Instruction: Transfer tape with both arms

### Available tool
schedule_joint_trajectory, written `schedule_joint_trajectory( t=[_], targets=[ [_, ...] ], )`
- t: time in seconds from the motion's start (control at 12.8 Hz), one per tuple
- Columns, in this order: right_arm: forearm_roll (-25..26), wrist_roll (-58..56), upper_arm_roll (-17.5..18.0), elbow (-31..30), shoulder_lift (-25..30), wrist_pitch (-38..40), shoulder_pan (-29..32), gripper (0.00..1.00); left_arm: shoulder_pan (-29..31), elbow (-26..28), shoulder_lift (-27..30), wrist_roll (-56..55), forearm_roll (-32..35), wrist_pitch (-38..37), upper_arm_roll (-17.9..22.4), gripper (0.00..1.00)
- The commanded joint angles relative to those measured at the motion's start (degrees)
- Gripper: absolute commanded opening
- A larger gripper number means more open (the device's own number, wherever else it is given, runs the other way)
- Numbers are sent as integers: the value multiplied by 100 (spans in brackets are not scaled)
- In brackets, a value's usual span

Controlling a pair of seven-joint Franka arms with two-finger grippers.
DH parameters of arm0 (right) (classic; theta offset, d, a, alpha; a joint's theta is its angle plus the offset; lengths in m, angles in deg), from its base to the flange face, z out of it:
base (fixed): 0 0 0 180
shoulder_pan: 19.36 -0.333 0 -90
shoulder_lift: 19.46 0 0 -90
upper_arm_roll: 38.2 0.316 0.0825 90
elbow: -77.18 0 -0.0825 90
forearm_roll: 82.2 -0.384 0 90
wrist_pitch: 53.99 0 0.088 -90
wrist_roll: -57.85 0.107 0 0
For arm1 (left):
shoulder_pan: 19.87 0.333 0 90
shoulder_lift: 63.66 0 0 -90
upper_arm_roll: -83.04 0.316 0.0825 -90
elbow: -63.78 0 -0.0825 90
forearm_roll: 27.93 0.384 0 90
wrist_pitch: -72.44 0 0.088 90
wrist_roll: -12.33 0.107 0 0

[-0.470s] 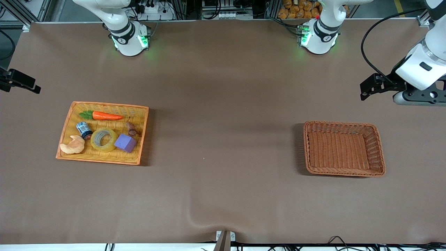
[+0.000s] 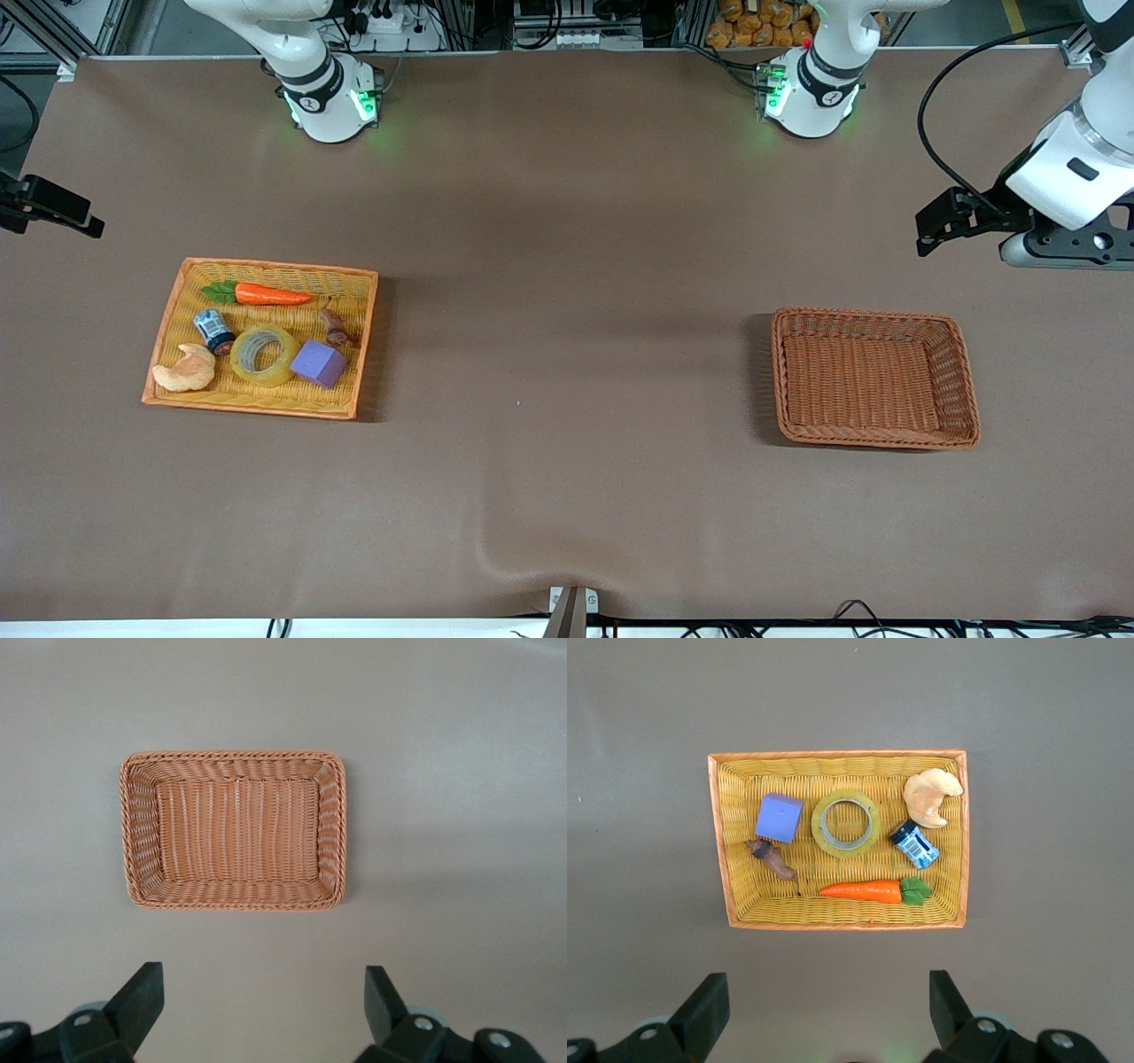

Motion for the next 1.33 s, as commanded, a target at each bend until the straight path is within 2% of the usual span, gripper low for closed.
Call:
schedule_joint_trajectory(
  t=[0.0, 0.31, 0.63, 1.1, 1.25],
  targets=[
    [26, 100, 37, 78, -40, 92, 2, 100, 8, -51, -21, -62, 13, 29, -8, 100],
    [8, 100, 54, 17, -40, 118, -25, 100, 16, -42, -29, -36, 13, 29, -7, 100],
    [34, 100, 55, -439, -40, -188, -305, 100, 17, -51, -30, -27, 13, 29, -7, 100],
    [26, 4, 63, -2116, -66, -2040, -385, 100, 17, -42, -38, -27, 13, 29, 1, 100],
    [-9, -460, 63, -2268, -599, -2525, -385, 100, 8, -42, -82, -18, 21, 29, 10, 100]
  ],
)
